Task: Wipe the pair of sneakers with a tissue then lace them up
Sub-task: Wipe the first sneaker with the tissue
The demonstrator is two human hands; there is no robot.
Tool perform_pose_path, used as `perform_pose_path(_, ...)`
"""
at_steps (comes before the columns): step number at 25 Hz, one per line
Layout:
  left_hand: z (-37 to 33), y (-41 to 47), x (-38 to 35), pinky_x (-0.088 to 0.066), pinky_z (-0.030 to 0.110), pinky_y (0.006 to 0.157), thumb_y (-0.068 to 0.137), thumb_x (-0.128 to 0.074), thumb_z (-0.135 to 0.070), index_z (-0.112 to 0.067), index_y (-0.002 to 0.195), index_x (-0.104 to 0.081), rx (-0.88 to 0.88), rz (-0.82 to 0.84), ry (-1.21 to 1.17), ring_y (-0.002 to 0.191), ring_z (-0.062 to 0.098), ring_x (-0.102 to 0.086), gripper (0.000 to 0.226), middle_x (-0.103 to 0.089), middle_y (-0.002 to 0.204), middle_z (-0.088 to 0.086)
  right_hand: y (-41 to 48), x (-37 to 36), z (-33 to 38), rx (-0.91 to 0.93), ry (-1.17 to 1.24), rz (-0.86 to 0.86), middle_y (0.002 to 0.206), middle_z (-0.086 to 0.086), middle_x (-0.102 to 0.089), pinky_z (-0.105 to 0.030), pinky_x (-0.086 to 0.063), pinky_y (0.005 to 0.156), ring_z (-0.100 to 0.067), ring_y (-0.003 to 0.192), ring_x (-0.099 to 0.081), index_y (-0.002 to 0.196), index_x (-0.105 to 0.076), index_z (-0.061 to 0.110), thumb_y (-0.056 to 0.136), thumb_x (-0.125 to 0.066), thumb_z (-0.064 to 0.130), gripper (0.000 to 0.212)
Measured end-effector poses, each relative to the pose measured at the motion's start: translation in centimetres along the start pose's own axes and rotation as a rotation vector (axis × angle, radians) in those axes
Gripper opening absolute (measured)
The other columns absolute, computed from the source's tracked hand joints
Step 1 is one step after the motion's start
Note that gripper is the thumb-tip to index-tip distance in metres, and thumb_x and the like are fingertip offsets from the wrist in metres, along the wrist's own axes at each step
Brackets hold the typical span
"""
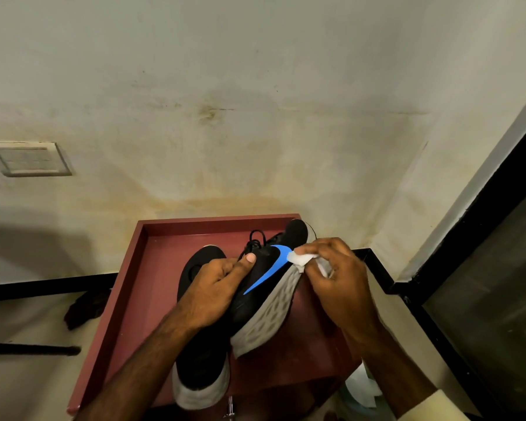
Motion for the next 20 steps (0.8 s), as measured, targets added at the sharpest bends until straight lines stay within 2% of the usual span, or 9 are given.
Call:
perform_pose_path(3,0.2,0.0,0.4,-0.037,0.047,0.05,0.094,-0.049,-0.073,0.003,0.068,-0.047,-0.001,0.006,0.006,0.051,0.024,-0.041,0.081,-0.044,0.058,0.011,-0.8,-1.1,1.8,0.093,0.003,0.075,0.11,0.008,-0.067,-0.012,-0.051,0.086,-0.004,0.102,-0.066,0.111,-0.078,0.017,0.092,-0.072,0.009,0.021)
perform_pose_path(6,-0.2,-0.3,0.0,-0.036,0.042,0.051,0.094,-0.051,-0.071,0.002,0.071,-0.052,-0.022,0.036,0.007,0.051,0.023,-0.043,0.077,-0.047,0.059,0.01,1.0,0.3,-0.5,-0.039,-0.024,-0.024,0.113,0.009,-0.065,-0.006,-0.049,0.084,-0.001,0.104,-0.064,0.118,-0.077,0.02,0.098,-0.069,0.014,0.023)
perform_pose_path(8,-0.7,-0.7,-0.5,-0.033,0.035,0.054,0.092,-0.058,-0.069,-0.003,0.069,-0.051,-0.045,0.043,0.032,0.051,0.02,-0.04,0.07,-0.043,0.057,0.003,1.1,0.5,-1.4,-0.093,-0.038,-0.034,0.114,0.009,-0.066,-0.002,-0.046,0.084,-0.003,0.105,-0.064,0.118,-0.077,0.021,0.099,-0.068,0.013,0.023)
perform_pose_path(11,-0.7,-0.8,-0.7,-0.035,0.031,0.053,0.093,-0.062,-0.064,-0.002,0.074,-0.06,-0.056,0.03,0.094,0.05,0.015,-0.041,0.064,-0.045,0.057,0.002,-0.1,-1.1,-0.6,-0.034,-0.062,0.045,0.11,0.013,-0.067,-0.002,-0.044,0.085,0.005,0.102,-0.063,0.116,-0.076,0.024,0.097,-0.068,0.012,0.023)
perform_pose_path(14,-0.8,-0.8,-1.2,-0.042,0.027,0.055,0.095,-0.062,-0.061,-0.008,0.086,-0.073,-0.07,0.053,0.148,0.054,0.013,-0.053,0.055,-0.062,0.065,0.011,0.8,-0.1,-1.7,-0.092,-0.043,-0.025,0.108,0.015,-0.065,-0.006,-0.049,0.086,0.014,0.098,-0.06,0.115,-0.076,0.025,0.098,-0.067,0.014,0.022)
perform_pose_path(16,-1.0,-0.9,-1.5,-0.043,0.025,0.055,0.096,-0.06,-0.062,-0.011,0.088,-0.075,-0.087,0.043,0.188,0.054,0.012,-0.054,0.053,-0.066,0.069,0.013,0.9,0.2,-2.4,-0.144,-0.056,-0.052,0.108,0.014,-0.064,-0.014,-0.054,0.087,0.012,0.096,-0.061,0.116,-0.076,0.023,0.099,-0.067,0.014,0.021)
perform_pose_path(20,-0.8,-1.1,-1.4,-0.044,0.033,0.056,0.094,-0.059,-0.065,-0.017,0.089,-0.076,-0.081,0.033,0.152,0.055,0.027,-0.057,0.051,-0.066,0.068,0.012,-0.6,-1.6,-0.8,-0.047,-0.037,0.068,0.11,0.01,-0.07,-0.006,-0.047,0.085,0.0,0.101,-0.065,0.116,-0.076,0.02,0.098,-0.068,0.016,0.02)
Point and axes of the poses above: each hand's wrist, its own y-axis towards the middle knuckle, its own x-axis out of the back of the hand, z = x × y, the point moved 10 cm from there along y, towards the middle knuckle
